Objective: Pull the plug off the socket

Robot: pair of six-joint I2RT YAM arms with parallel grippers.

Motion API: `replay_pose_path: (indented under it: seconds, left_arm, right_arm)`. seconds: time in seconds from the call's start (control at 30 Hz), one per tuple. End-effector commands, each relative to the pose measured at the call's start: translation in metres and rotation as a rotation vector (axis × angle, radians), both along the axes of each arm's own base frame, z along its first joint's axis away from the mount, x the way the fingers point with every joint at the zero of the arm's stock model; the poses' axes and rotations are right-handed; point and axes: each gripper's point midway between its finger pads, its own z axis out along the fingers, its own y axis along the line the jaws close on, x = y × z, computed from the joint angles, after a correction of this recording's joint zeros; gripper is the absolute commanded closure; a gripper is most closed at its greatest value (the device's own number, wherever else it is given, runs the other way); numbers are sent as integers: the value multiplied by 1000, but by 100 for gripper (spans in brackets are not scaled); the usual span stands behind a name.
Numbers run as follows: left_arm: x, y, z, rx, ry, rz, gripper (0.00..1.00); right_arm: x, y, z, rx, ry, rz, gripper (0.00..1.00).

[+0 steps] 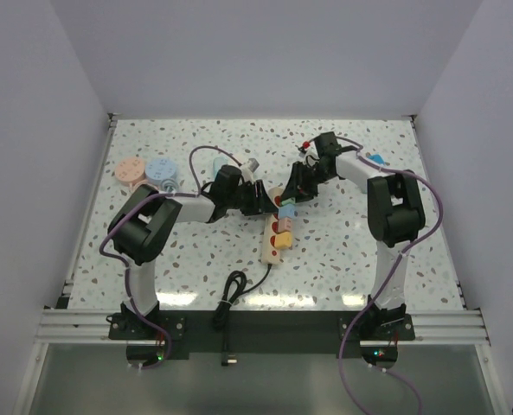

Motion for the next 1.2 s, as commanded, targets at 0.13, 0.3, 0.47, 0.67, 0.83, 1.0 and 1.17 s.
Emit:
replay_pose_path:
  seconds: [0.13,0.3,0.47,0.67,0.83,1.0,1.17]
  left_arm:
    - [-28,64,-86,286,192,76,100]
    - [-24,62,-84,283,190,73,100]
    - [-24,60,-85,278,199,68,100]
    - [-21,56,-82,263,200,64,100]
    - [-14,49,-69,224,173,66,100]
    - [-5,42,-57,197,158,66,100]
    - [9,40,-30,179,101,97,100]
  right_arm:
    - [22,-29,65,7,-175,-47,100]
    - [11,-42,65,-89,-198,-46,100]
    - [12,-51,67,-147,-244,-89,100]
    - [6,-24,69,-1,-169,3,100]
    - [6,-6,56,50,-140,31,100]
    - [7,3,49,79,-81,29,100]
    - [6,-26,81,-29,-173,8,100]
